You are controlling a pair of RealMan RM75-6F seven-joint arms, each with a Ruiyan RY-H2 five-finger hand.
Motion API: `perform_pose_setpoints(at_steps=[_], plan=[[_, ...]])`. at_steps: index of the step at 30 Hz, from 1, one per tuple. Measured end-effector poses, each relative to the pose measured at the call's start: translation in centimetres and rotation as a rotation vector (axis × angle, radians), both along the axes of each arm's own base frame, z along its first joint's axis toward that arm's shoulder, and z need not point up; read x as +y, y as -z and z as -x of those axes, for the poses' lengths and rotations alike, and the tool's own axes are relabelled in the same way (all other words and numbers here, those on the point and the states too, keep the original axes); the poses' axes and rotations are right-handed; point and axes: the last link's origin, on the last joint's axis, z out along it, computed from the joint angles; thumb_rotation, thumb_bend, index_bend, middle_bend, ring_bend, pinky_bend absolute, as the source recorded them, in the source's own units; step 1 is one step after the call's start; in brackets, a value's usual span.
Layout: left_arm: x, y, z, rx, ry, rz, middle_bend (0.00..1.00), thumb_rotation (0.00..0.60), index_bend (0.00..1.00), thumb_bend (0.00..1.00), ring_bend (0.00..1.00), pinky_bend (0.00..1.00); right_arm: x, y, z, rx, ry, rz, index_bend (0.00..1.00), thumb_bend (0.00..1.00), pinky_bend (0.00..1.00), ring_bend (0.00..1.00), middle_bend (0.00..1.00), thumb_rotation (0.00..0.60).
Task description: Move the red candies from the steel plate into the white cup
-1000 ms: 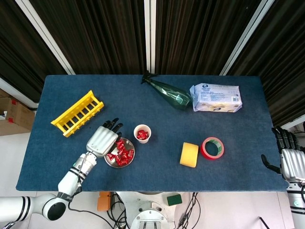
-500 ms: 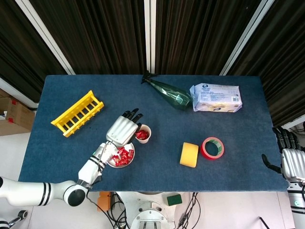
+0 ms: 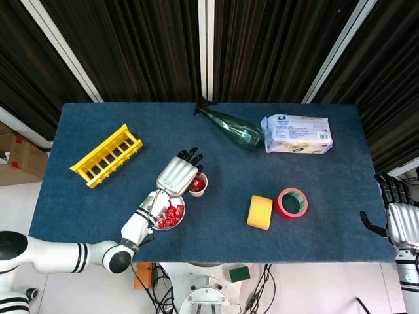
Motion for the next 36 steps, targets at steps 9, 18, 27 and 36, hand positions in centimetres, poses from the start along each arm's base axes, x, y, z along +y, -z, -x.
perform_pose_setpoints(at_steps=[9,18,27,36], plan=[[-1.2,-1.9,1.2,0.007,-0.008,-0.013,0.20,0.600,0.29,0.33,0.06,0.22,0.0,0.0,0.0,-0.003,0.000,0.001,0.00,0.32,0.00,0.00,0.00,0.600],[-4.9,-6.1,7.9,0.089,-0.087,-0.057,0.20,0.600,0.32,0.33,0.07,0.23,0.1,-0.3,0.1,-0.011,0.003,0.010,0.00,0.32,0.00,0.00,0.00,0.600],[-8.2,-5.3,12.6,0.122,-0.111,0.009,0.21,0.600,0.34,0.33,0.07,0.23,0.1,0.0,0.0,-0.004,0.005,0.003,0.00,0.32,0.00,0.00,0.00,0.600],[-9.3,-2.9,14.3,0.145,-0.064,0.049,0.20,0.600,0.27,0.30,0.07,0.23,0.1,0.1,-0.1,-0.003,0.001,-0.005,0.00,0.32,0.00,0.00,0.00,0.600]])
